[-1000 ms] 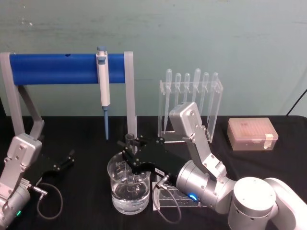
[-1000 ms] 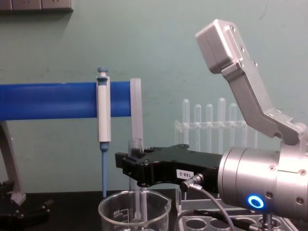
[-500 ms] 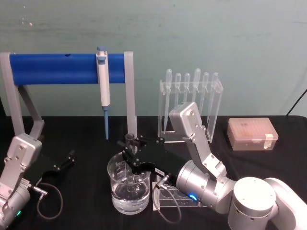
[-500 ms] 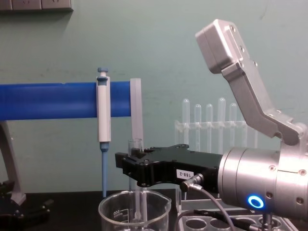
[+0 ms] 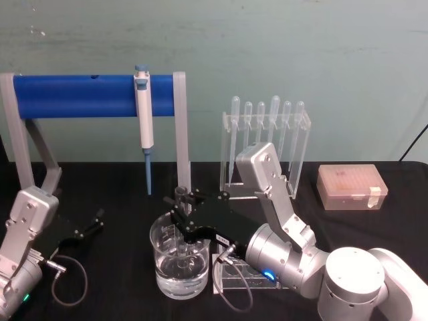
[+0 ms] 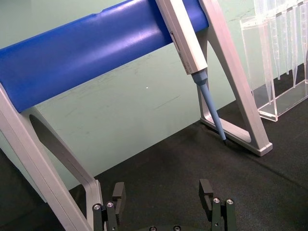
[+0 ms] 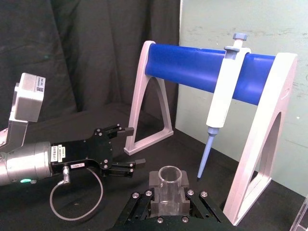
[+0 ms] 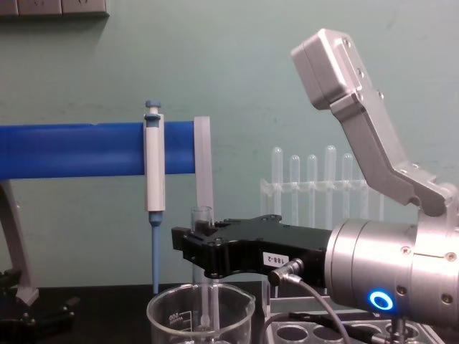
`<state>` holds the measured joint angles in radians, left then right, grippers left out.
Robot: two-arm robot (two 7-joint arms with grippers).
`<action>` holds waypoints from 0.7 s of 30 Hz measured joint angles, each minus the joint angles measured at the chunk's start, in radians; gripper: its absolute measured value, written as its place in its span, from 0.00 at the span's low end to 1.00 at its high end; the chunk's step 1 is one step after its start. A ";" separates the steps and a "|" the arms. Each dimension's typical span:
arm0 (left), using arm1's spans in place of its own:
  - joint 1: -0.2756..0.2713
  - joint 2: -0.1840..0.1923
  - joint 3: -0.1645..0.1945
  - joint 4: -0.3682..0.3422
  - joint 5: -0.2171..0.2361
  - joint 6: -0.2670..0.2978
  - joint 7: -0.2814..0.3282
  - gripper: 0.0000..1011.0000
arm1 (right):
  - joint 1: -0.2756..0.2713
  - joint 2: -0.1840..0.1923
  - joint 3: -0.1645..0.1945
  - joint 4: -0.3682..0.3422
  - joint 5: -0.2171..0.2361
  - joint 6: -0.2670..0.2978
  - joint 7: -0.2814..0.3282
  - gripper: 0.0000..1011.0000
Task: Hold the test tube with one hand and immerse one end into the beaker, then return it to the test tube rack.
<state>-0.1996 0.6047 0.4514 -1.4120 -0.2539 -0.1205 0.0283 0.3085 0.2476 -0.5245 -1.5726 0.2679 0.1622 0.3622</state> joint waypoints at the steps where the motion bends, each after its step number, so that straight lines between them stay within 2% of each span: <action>1: 0.000 0.000 0.000 0.000 0.000 0.000 0.000 0.99 | 0.000 0.000 0.000 0.000 0.000 0.000 0.000 0.22; 15: 0.000 0.000 0.000 0.000 0.000 0.000 0.000 0.99 | 0.000 0.000 0.000 0.000 0.000 0.000 0.000 0.22; 21: 0.000 0.000 0.000 0.000 0.000 0.000 0.000 0.99 | 0.001 0.006 0.003 -0.034 -0.002 0.017 0.005 0.22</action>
<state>-0.1996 0.6046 0.4514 -1.4120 -0.2539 -0.1206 0.0283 0.3095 0.2538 -0.5215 -1.6063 0.2663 0.1792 0.3674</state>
